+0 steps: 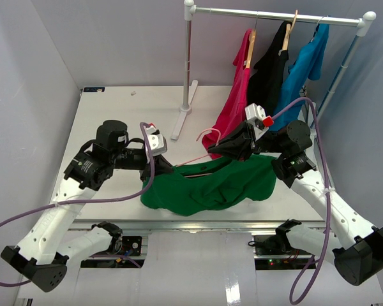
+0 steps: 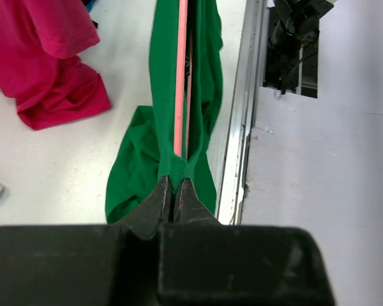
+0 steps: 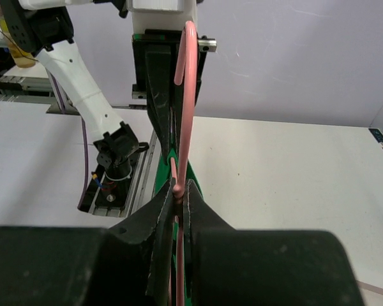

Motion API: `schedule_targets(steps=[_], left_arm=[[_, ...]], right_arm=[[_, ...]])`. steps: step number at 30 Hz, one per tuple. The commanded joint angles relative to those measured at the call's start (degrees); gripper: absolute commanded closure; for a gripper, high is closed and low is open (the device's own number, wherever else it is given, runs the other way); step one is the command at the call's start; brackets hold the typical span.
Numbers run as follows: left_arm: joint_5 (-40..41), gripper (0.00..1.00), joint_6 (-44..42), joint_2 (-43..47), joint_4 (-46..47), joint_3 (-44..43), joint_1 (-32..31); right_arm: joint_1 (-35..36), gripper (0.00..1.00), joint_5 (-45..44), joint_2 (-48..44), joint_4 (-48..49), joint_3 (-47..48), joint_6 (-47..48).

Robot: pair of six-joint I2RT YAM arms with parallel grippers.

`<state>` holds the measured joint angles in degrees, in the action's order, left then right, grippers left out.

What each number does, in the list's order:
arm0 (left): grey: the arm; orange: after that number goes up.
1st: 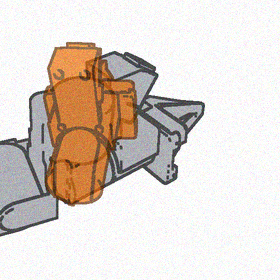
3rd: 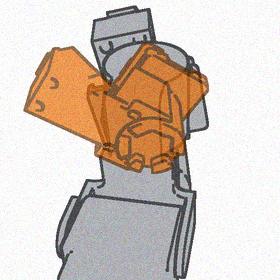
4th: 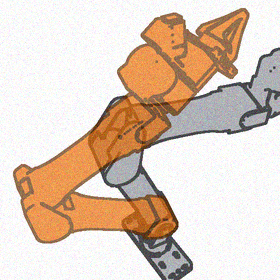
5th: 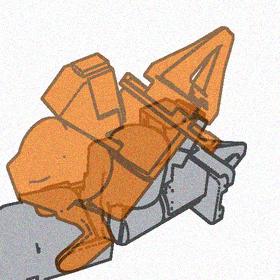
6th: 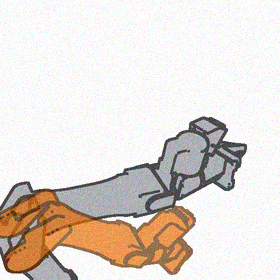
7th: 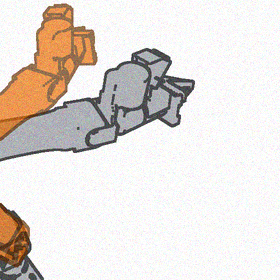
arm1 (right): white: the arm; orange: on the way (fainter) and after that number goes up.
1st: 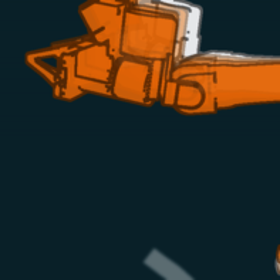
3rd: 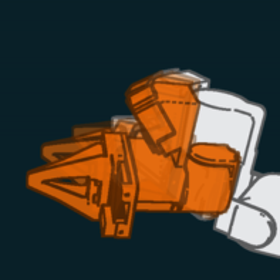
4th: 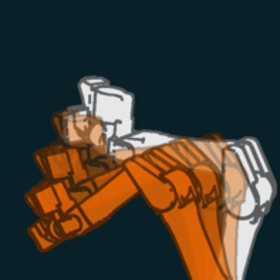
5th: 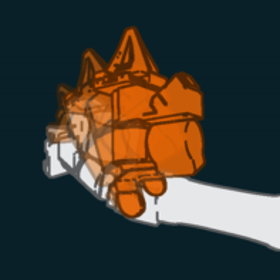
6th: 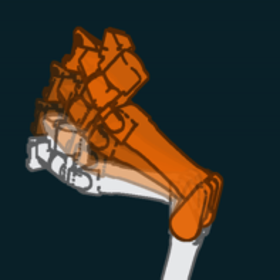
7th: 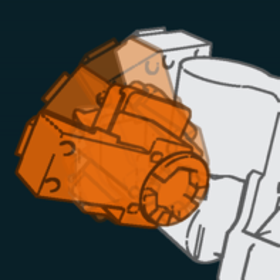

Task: Place the t-shirt on the hanger

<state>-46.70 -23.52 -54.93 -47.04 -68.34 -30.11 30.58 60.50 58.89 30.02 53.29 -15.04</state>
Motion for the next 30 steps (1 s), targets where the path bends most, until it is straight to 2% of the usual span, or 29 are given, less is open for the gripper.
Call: schedule_targets(steps=[1,6,18,24,28,30], left_arm=[[-6.34,0.96,1.33,-4.45,2.81,-1.97,-0.57],[-4.89,0.87,2.76,-9.02,3.01,-4.93,-0.83],[-4.62,0.84,7.23,-7.83,12.68,-2.25,-1.01],[-4.25,0.83,11.95,-8.13,15.23,-3.84,-1.01],[-5.91,0.76,18.19,-7.26,22.14,-2.40,-1.01],[-9.25,0.75,20.44,-7.54,24.62,-0.91,-1.01]], right_arm=[[0.21,0.92,-1.96,-0.20,11.37,-1.25,-5.91],[0.19,0.92,-2.64,1.45,13.66,-1.54,-7.09],[1.16,0.92,-3.56,4.40,17.53,-2.05,-9.48],[2.14,0.92,-4.56,4.78,18.45,-2.29,-9.24],[2.54,0.92,-5.18,4.91,19.71,-2.64,-9.29],[2.71,0.92,-5.73,4.98,20.30,-2.89,-9.39]])
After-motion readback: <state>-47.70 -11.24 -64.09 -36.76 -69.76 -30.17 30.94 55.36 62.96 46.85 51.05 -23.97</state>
